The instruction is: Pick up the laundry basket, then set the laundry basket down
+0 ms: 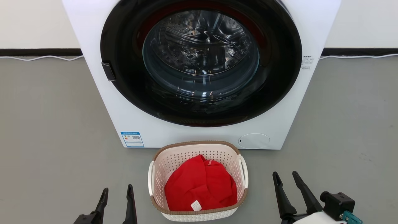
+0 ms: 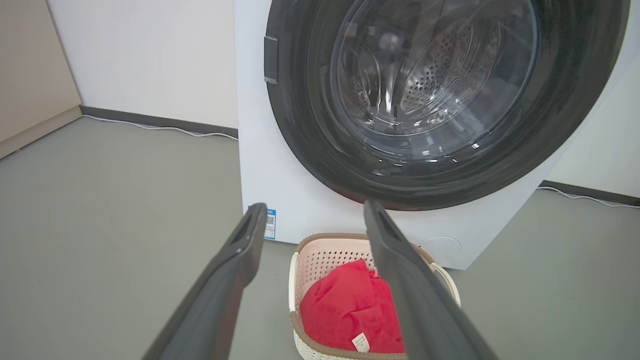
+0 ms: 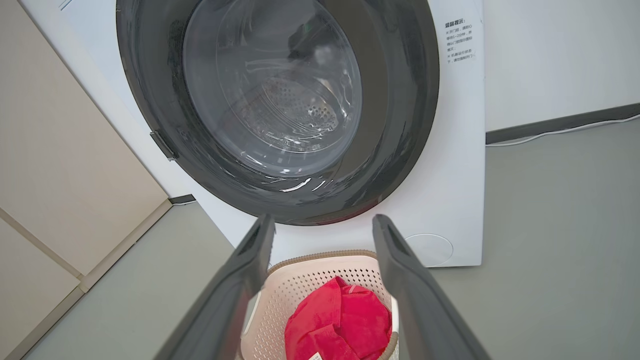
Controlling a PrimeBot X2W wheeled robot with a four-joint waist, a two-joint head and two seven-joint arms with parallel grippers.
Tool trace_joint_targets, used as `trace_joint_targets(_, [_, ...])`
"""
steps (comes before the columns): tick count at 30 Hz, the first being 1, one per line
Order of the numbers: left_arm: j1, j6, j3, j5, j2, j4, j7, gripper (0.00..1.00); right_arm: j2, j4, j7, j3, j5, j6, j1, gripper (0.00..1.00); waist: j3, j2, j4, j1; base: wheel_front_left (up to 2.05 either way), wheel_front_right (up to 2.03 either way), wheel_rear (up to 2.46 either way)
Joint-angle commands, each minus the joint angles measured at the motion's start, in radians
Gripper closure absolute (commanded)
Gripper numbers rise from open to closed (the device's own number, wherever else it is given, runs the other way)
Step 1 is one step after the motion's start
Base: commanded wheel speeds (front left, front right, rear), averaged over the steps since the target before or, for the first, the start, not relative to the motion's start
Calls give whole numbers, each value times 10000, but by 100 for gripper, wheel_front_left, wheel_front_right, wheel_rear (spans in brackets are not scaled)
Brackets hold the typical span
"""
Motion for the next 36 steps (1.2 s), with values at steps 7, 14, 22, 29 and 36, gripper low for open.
trace_joint_targets(7, [-350,20,297,243,55,-374,-53,0,7,-285,-95,193,101,37,-166,0,51,-1,7,0,0,0,0])
trace_joint_targets(14, [-379,128,244,352,55,-423,-53,0,7,-261,-95,193,122,37,-209,0,95,-1,13,0,0,0,0])
trace_joint_targets(22, [-443,91,210,396,55,-417,-53,0,7,-282,-95,166,124,37,-263,0,161,-1,-25,0,0,0,0])
trace_joint_targets(29, [16,-30,-78,-74,-80,317,46,100,-7,358,48,-31,196,-11,85,100,164,-1,-24,0,0,0,0])
trace_joint_targets(36, [-112,-145,-7,-908,-23,347,211,100,-54,282,211,-110,958,-8,35,100,124,-1,-43,12,0,0,0])
